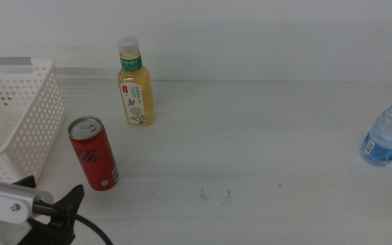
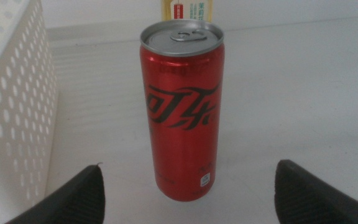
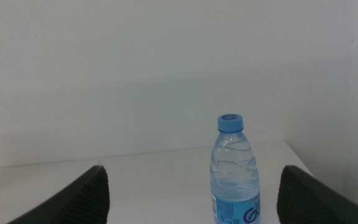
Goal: Use arms to grab the bottles and put them into the dustbin to the left of the table.
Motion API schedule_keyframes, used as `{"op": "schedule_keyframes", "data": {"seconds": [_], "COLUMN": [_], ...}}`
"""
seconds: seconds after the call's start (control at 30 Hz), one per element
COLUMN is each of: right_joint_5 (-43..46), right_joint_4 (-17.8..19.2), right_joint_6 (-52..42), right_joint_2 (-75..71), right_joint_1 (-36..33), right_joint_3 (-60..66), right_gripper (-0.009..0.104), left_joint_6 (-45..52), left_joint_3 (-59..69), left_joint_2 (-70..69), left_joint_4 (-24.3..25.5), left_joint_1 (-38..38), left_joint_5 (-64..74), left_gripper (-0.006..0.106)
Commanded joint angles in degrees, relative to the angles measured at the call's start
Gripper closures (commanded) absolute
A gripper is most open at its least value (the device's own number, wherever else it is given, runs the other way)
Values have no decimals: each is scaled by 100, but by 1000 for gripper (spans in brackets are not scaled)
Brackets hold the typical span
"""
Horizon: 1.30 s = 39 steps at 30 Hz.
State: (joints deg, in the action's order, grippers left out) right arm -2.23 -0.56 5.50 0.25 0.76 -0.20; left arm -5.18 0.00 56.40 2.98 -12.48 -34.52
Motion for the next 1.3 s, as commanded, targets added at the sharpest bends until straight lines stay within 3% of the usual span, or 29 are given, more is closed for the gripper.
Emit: {"op": "schedule_keyframes", "data": {"seconds": [0.0,0.77,1.27], "right_joint_5": [70,70,70], "right_joint_4": [14,14,14], "right_joint_6": [-21,-21,-21], "right_joint_2": [-25,-25,-25], "right_joint_1": [43,43,43], "right_joint_3": [20,20,20], "right_gripper": [14,14,14], "left_joint_6": [-107,-40,225], "left_joint_3": [0,0,-548], "left_joint_2": [213,3202,3771], "left_joint_4": [11,-53,37], "left_joint_1": [-22,-9,-9], "left_joint_5": [-371,-3531,-3364], "left_gripper": [7,7,7]}}
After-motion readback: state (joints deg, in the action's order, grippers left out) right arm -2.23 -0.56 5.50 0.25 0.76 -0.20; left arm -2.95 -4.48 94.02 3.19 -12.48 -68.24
